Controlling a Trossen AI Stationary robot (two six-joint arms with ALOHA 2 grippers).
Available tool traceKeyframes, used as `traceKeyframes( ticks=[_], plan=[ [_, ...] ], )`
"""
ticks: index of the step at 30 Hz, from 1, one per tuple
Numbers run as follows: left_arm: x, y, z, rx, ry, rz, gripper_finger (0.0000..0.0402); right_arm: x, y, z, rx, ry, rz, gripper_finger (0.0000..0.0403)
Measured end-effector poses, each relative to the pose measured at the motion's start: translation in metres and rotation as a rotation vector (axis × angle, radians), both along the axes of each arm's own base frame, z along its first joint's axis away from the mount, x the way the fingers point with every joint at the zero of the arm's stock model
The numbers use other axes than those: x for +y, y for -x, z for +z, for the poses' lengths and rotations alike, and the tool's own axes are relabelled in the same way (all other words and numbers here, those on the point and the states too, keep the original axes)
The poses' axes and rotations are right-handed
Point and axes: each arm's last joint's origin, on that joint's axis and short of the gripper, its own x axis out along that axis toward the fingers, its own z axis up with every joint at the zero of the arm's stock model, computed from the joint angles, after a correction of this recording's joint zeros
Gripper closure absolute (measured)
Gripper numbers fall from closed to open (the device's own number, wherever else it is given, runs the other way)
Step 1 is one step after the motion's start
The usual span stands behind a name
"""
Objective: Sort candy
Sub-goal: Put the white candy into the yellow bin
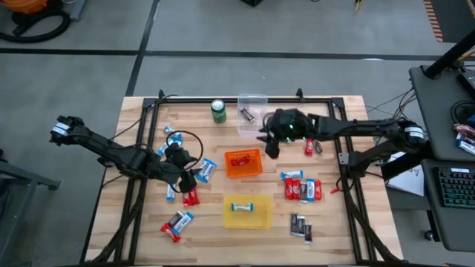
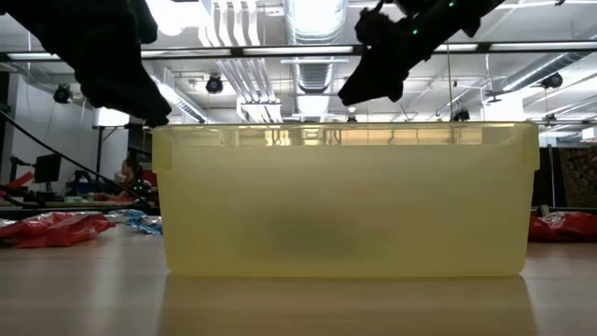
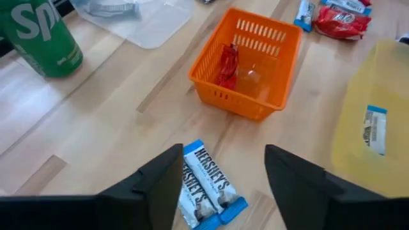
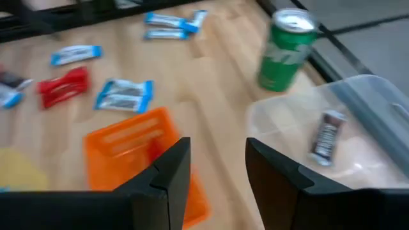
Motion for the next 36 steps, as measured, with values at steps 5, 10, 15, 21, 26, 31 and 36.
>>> traceKeyframes(
  ticks=[5, 10, 15, 21, 26, 31, 36],
  plan=[
    [0.001, 0.002, -0.016, -0.007, 0.003, -0.001, 0.0164, 0.026, 0.004, -0.011, 0.022, -0.024, 0.072, 0.0265],
    [0.002, 0.005, -0.038, -0.068, 0.027, -0.001, 0.0163, 0.042, 0.005, -0.025, 0.001, -0.029, 0.088, 0.0266],
    [0.004, 0.011, -0.055, -0.099, 0.039, 0.027, 0.0170, 0.052, 0.007, -0.032, 0.008, 0.011, 0.036, 0.0268],
    [0.007, 0.014, -0.071, -0.111, 0.022, 0.065, 0.0173, 0.061, 0.008, -0.035, 0.011, 0.044, -0.001, 0.0270],
    [0.005, 0.010, -0.085, -0.041, -0.023, 0.077, 0.0173, 0.067, 0.008, -0.035, 0.007, 0.091, -0.036, 0.0271],
    [0.003, 0.003, -0.099, 0.000, -0.054, 0.089, 0.0174, 0.071, 0.008, -0.035, 0.006, 0.098, -0.034, 0.0270],
    [0.003, 0.000, -0.114, 0.045, -0.059, 0.120, 0.0174, 0.072, 0.008, -0.035, 0.004, 0.095, -0.030, 0.0270]
  ],
)
